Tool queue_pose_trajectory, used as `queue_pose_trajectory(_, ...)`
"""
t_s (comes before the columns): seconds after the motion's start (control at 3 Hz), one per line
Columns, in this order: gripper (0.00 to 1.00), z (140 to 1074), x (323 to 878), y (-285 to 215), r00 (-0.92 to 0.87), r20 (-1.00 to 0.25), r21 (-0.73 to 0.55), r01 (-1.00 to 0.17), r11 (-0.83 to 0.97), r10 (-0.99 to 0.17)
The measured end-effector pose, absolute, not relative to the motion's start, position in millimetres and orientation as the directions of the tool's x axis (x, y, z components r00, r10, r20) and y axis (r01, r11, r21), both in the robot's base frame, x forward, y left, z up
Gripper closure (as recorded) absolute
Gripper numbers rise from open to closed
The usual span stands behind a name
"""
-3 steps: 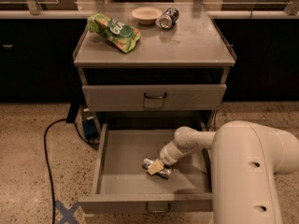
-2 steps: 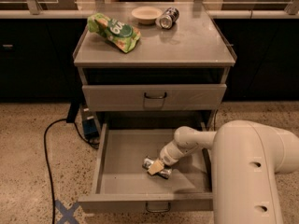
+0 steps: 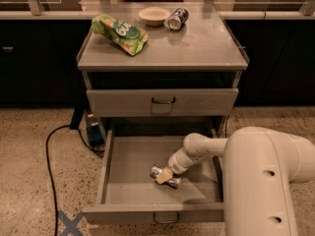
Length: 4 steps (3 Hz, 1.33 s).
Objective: Place redbull can into middle drawer
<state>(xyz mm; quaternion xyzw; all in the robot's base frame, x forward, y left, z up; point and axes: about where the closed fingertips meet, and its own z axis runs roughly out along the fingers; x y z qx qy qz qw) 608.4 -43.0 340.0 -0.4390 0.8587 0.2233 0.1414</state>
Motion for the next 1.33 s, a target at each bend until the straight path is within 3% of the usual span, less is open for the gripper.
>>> queue_pose_trajectory(0.67, 0.12, 339.9, 608.4, -42.9, -0.575, -0.439, 0.259, -0.817, 0.515, -0.691)
queue_pose_trajectory(1.0, 0.00, 339.9, 608.3, -42.9, -0.575, -0.439, 0.260, -0.817, 0.515, -0.691)
queue_pose_trajectory(1.33, 0.00, 339.9, 608.3, -42.9, -0.575, -0.439, 0.260, -0.817, 0.515, -0.691)
